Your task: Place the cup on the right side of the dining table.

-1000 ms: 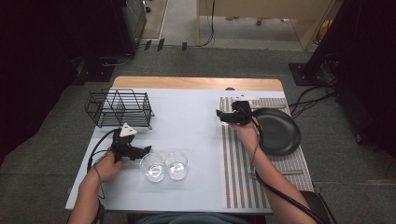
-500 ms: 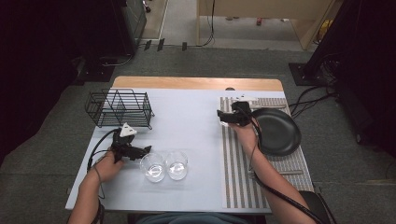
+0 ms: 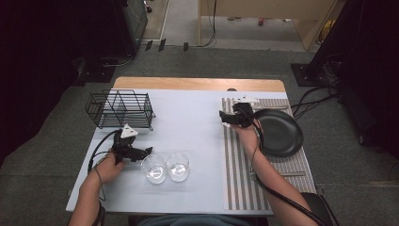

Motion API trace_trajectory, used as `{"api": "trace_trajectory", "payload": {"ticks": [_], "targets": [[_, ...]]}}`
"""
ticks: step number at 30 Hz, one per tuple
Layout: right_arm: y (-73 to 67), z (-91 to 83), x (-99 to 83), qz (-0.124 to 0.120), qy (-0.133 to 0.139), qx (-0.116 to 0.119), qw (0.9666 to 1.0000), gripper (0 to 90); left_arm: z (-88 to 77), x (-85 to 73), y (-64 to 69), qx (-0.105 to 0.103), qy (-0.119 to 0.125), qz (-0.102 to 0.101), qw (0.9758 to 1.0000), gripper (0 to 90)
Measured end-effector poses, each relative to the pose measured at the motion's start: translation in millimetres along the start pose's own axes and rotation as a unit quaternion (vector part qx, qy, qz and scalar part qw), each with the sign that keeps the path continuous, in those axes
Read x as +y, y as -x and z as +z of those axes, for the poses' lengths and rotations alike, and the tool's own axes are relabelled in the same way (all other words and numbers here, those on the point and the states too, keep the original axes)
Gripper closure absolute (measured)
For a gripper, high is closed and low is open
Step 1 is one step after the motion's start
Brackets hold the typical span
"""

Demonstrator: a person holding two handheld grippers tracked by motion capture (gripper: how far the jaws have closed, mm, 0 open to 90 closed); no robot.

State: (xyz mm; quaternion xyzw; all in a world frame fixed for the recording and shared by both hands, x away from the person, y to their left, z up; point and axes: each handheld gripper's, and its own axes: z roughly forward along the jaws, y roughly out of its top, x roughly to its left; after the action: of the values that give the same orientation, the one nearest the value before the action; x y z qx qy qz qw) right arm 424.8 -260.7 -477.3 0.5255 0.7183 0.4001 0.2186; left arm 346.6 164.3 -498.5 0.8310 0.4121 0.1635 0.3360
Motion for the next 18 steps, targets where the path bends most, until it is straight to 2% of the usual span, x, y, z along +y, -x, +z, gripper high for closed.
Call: {"api": "trace_trajectory", "payload": {"ticks": [18], "targets": [[-3.8,-0.4,-0.3,0.003,-0.003,-0.007,1.0,18.4,0.0,0.0,0.0,0.0,0.0,0.0,1.0,0.0]]}}
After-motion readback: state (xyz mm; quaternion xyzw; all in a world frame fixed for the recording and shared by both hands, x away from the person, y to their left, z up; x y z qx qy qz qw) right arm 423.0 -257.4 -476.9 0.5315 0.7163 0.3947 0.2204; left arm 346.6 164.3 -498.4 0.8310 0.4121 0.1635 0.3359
